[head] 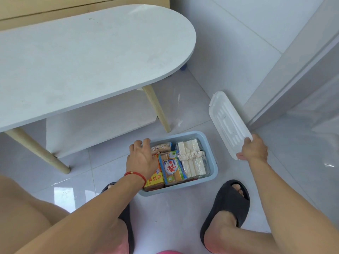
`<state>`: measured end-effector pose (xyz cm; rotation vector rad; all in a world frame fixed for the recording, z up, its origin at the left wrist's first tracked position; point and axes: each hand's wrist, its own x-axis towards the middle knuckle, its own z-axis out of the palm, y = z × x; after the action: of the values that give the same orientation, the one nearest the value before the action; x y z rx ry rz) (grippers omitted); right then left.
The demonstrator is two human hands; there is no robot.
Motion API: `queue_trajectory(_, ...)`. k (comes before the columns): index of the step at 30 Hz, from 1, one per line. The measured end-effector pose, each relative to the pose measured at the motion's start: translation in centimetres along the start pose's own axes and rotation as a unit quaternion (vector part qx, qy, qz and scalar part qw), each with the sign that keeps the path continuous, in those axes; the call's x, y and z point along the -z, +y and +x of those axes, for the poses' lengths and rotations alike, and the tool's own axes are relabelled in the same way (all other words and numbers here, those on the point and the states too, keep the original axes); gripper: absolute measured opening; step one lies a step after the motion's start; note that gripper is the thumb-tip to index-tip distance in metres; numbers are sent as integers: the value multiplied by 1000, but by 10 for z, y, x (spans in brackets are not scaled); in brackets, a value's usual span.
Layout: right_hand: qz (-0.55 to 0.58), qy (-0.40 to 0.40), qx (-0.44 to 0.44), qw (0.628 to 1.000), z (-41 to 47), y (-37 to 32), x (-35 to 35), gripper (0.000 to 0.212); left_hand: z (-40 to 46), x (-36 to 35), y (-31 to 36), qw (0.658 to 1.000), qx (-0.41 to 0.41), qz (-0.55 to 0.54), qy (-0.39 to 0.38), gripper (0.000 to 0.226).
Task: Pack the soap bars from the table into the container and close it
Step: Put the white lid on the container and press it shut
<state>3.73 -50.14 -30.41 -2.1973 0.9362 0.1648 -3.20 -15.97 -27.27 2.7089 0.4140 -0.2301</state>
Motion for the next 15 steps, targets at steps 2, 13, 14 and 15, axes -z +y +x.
queue_trajectory(2,131,-61,-38,989,-5,0,0,29,-2,2,6,1000,-21,-11,-1,50)
queue_trajectory(13,337,-46,59,939,-51,16,2,17,-6,29,13,967,7,-252,-37,24)
queue_trajectory(14,346,-58,82,933,-54,11,6,18,-4,33,15,950,43,-304,-62,24)
queue_trajectory(15,353,-71,108,927,-56,4,11,19,-1,38,17,923,84,-365,-87,26)
